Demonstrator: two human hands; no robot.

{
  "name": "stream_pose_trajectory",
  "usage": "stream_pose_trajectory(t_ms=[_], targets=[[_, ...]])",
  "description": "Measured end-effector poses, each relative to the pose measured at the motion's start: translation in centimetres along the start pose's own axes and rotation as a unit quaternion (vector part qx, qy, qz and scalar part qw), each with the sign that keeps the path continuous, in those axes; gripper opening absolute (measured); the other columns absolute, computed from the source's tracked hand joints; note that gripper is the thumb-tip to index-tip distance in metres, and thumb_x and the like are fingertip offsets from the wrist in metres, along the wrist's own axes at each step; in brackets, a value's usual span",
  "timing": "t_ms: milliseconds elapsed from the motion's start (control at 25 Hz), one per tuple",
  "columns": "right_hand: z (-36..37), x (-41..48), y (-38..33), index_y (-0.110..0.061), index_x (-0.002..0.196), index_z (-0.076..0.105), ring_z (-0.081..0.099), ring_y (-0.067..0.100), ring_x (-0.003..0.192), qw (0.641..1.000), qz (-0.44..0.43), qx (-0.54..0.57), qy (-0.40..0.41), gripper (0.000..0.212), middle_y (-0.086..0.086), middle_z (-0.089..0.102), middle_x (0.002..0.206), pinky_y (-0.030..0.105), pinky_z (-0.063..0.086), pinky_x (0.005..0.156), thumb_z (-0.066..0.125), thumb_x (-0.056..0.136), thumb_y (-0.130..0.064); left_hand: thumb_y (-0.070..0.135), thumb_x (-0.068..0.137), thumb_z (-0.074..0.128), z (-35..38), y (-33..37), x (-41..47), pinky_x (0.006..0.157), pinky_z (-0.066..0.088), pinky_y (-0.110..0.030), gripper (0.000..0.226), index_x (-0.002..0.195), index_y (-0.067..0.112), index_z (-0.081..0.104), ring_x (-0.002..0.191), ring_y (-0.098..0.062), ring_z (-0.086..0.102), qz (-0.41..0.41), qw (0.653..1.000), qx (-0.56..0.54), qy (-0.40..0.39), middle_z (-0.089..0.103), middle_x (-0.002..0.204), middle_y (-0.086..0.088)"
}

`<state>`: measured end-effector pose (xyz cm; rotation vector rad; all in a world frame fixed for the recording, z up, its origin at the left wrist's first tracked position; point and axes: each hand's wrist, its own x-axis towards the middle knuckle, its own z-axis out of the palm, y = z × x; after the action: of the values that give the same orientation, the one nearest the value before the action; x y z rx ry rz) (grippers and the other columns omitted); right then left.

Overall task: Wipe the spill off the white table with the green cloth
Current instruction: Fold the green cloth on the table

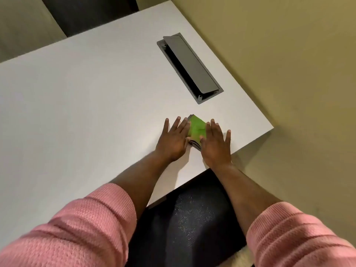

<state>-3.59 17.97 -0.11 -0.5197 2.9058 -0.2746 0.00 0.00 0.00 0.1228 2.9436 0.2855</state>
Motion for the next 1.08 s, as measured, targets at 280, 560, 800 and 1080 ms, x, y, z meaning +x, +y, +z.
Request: stream_pose_trajectory(t_ms=[280, 560, 800, 1080], targets=[[2.0, 1.6, 2.9, -0.015, 0.161, 0.034, 0.019, 0.022, 0.160, 0.996, 0.080, -0.028, -0.007, 0.064, 0.004, 0.029, 0.171, 0.054, 0.001, 0.129, 0.047, 0.098, -0.008, 0.028, 0.107, 0.032, 0.4, 0.2, 7.1, 0.125, -0.003, -0.063, 0.050, 0.156, 0.019, 0.038, 0.159, -0.031, 0.015, 0.063, 0.997, 0.036, -0.008, 0.038, 0.165, -0.001], [3.0, 2.0, 3.5, -0.012, 0.147, 0.057, 0.054, 0.023, 0.135, 0.989, 0.123, 0.031, 0.074, 0.047, 0.006, 0.064, 0.137, 0.049, 0.018, 0.124, 0.056, 0.099, -0.008, 0.025, 0.097, 0.042, 0.2, 0.6, 9.2, 0.125, 0.004, -0.064, 0.041, 0.131, 0.017, 0.065, 0.134, -0.031, 0.053, 0.067, 0.995, 0.076, 0.008, 0.074, 0.119, -0.004], [3.1, 2.1, 3.1, -0.015, 0.113, 0.075, 0.068, 0.028, 0.098, 0.978, 0.138, 0.075, 0.135, 0.023, 0.006, 0.072, 0.108, 0.043, 0.031, 0.104, 0.063, 0.095, -0.007, 0.026, 0.099, 0.048, -0.1, -0.5, 8.5, 0.126, 0.007, -0.061, 0.026, 0.103, 0.020, 0.073, 0.108, -0.027, 0.059, 0.028, 0.998, 0.043, 0.028, 0.070, 0.097, -0.001], [0.8, 1.2, 1.0, -0.013, 0.102, 0.076, 0.064, 0.029, 0.093, 0.974, 0.083, 0.129, 0.168, 0.018, 0.007, 0.073, 0.102, 0.035, 0.027, 0.102, 0.064, 0.093, -0.003, 0.025, 0.100, 0.052, -1.2, -1.8, 3.5, 0.126, 0.002, -0.058, 0.025, 0.103, 0.019, 0.076, 0.112, -0.027, 0.059, -0.018, 0.995, -0.012, 0.099, 0.072, 0.098, -0.003]])
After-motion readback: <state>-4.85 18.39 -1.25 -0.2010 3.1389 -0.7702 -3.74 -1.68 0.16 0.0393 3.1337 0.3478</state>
